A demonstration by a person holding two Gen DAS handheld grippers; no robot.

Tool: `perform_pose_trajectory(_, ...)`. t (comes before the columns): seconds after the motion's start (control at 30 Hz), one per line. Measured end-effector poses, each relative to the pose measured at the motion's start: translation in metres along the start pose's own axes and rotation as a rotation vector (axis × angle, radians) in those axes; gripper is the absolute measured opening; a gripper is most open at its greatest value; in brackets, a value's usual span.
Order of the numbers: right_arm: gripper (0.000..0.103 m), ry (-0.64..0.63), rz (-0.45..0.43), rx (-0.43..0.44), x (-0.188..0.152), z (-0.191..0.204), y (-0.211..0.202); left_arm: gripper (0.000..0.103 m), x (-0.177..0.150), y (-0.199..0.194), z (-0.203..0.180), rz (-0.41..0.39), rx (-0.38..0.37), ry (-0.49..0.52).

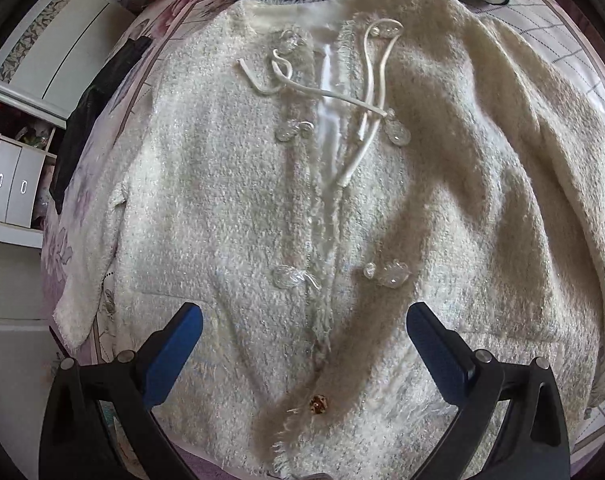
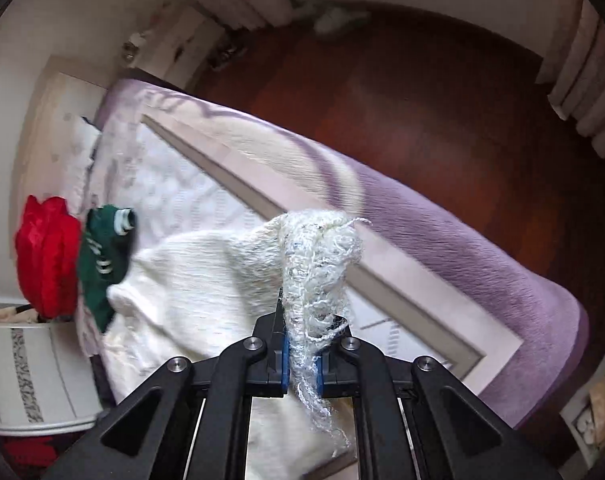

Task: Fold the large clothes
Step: 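Lift the sleeve with the right gripper and lay it across the jacket body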

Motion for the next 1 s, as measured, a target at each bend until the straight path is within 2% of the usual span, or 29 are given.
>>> perform_pose_trajectory(0.13, 0.009, -0.084, 0.010, 0.053, -0.013, 0.067, -0.011, 0.103, 0.006, 0.005, 0.037, 0.008, 0.012, -0.064)
perform_pose_trajectory(0.27, 0.009, -0.186, 0.081, 0.111, -0.055, 0.158, 0.023, 0.103, 0.010, 0.013, 0.090, 0.025, 0.022, -0.145)
perform_pose_trajectory(0.4, 0.008, -0.314, 0.154, 0.114, -0.117, 0.234, 0.071, 0.103, 0.015, 0.030, 0.149, 0.034, 0.013, -0.222)
perform_pose_trajectory(0.63, 0.008, -0.514, 0.278, 0.040, -0.236, 0.350, 0.166, 0.103, 0.027, 0.079, 0.238, 0.062, 0.001, -0.305)
perform_pose_trajectory(0.8, 0.008, -0.640, 0.369, -0.028, -0.310, 0.402, 0.246, 0.103, 0.032, 0.124, 0.282, 0.088, 0.000, -0.357)
perform_pose_trajectory(0.93, 0.008, -0.750, 0.429, -0.121, -0.349, 0.422, 0.304, 0.103, 0.031, 0.157, 0.310, 0.121, 0.020, -0.387)
perform_pose_trajectory(1.0, 0.008, -0.752, 0.460, -0.150, -0.360, 0.423, 0.325, 0.103, 0.029, 0.169, 0.321, 0.136, 0.019, -0.398)
Point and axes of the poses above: each gripper's, at about its wrist camera, not at the fingertips, and y roughly the way its jaws point, z to its left, x to its top, the point moved 2 cm from there along y, roughly the way its jaws point, and after that the axes turned 7 degrees about x, right-handed, at the moved point
